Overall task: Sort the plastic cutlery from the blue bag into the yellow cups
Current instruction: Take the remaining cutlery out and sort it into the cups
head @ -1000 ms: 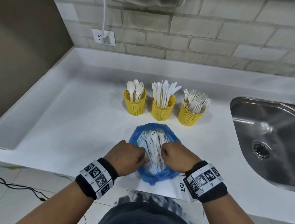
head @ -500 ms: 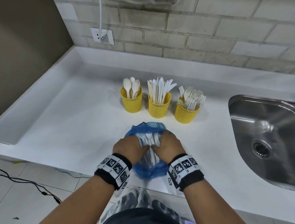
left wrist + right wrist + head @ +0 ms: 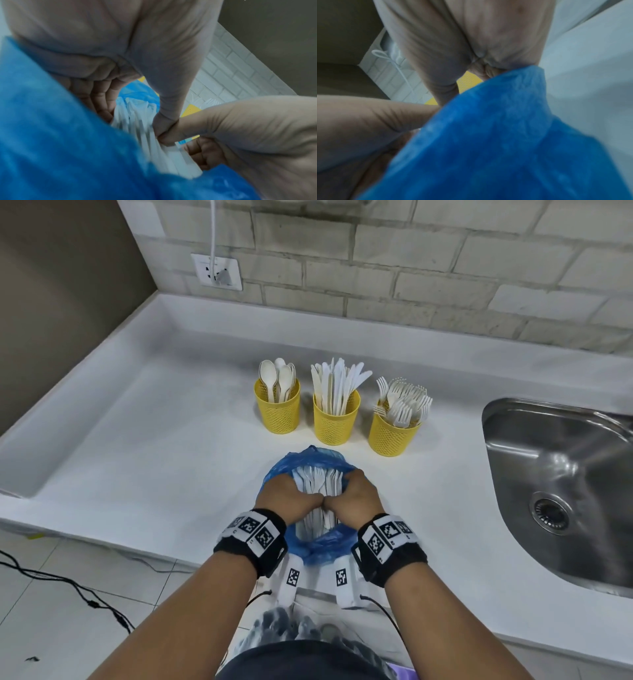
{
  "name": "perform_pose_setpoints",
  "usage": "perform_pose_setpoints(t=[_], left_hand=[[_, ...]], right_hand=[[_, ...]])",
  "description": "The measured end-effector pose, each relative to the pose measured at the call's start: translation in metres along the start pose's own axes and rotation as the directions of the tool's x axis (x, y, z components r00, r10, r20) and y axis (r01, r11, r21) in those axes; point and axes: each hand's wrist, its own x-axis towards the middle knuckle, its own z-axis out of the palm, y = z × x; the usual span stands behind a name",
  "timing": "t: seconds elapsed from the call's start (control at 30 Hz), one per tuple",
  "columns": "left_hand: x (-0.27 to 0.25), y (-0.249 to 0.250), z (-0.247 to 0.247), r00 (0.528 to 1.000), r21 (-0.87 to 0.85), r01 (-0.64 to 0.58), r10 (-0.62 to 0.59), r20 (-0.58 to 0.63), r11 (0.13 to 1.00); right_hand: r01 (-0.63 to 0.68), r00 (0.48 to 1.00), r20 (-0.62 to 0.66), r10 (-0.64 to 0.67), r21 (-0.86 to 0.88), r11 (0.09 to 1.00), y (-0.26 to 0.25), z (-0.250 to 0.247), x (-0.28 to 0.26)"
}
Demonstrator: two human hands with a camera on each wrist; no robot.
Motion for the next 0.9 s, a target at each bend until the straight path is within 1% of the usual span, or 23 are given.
perform_pose_setpoints(t=[0.1, 0.27, 0.37, 0.53, 0.6, 0.67, 0.77, 0.83, 0.9], left_hand=[[0.0, 0.002, 0.0, 0.999, -0.051, 0.034, -0.033, 0.02, 0.998], [-0.002, 0.004, -0.001, 0.998, -0.11, 0.042, -0.037, 0.053, 0.993], [-0.004, 0.001, -0.001, 0.996, -0.129, 0.068, -0.06, 0.068, 0.989], [-0.007, -0.004, 0.003, 0.995, -0.234, 0.104, -0.098, 0.035, 0.967], [-0.009, -0.003, 0.003, 0.992, -0.272, 0.128, -0.124, 0.031, 0.954], [-0.008, -0.003, 0.005, 0.993, -0.301, 0.114, -0.117, 0.01, 0.947], [-0.008, -0.003, 0.008, 0.994, -0.301, 0.094, -0.108, -0.03, 0.949], [-0.009, -0.003, 0.01, 0.994, -0.257, 0.086, -0.101, -0.047, 0.963], [-0.009, -0.004, 0.012, 0.995, -0.214, 0.051, -0.067, -0.068, 0.975]], right_hand=[[0.015, 1.0, 0.01, -0.016, 0.058, 0.998, 0.003, -0.001, 0.0], [0.043, 0.999, 0.017, -0.046, 0.124, 0.991, 0.005, 0.002, 0.0], [0.043, 0.999, 0.009, -0.046, 0.173, 0.984, 0.005, 0.002, -0.002], [0.019, 0.998, -0.059, -0.001, 0.302, 0.953, 0.01, 0.0, -0.006], [-0.003, 0.998, -0.057, 0.023, 0.332, 0.943, 0.01, 0.0, -0.008], [-0.034, 0.998, -0.043, 0.054, 0.368, 0.929, 0.007, 0.002, -0.009], [-0.066, 0.996, -0.023, 0.084, 0.432, 0.899, 0.007, 0.007, -0.007], [-0.074, 0.995, -0.027, 0.098, 0.476, 0.877, 0.009, 0.009, -0.006], [-0.085, 0.993, -0.026, 0.113, 0.5, 0.862, 0.009, 0.009, -0.005]])
